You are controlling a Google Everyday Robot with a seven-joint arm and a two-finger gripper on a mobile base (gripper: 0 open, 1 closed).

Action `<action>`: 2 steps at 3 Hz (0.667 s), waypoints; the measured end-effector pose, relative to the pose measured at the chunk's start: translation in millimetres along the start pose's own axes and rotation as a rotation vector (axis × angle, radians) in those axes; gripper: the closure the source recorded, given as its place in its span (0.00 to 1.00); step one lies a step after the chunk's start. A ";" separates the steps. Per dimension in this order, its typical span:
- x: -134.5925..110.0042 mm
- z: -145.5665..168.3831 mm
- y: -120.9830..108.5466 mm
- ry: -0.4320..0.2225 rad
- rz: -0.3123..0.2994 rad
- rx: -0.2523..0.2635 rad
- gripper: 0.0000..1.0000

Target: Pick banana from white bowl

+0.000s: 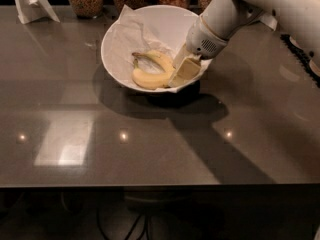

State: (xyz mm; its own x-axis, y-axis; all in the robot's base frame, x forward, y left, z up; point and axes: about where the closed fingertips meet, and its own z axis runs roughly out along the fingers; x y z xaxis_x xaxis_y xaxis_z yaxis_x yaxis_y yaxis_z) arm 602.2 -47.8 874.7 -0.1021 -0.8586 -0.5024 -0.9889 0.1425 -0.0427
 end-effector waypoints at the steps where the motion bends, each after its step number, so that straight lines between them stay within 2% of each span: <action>1: 1.5 5.3 0.0 0.003 0.004 -0.012 0.46; 2: 2.3 7.9 -0.1 0.007 0.005 -0.019 0.65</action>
Offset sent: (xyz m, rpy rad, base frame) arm 0.0020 -0.0003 -0.0118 -0.0137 0.0356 0.0066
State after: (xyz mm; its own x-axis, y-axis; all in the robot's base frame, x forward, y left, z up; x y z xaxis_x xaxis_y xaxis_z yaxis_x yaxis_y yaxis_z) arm 603.0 -45.9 866.7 -0.1078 -0.8615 -0.4962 -0.9902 0.1373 -0.0233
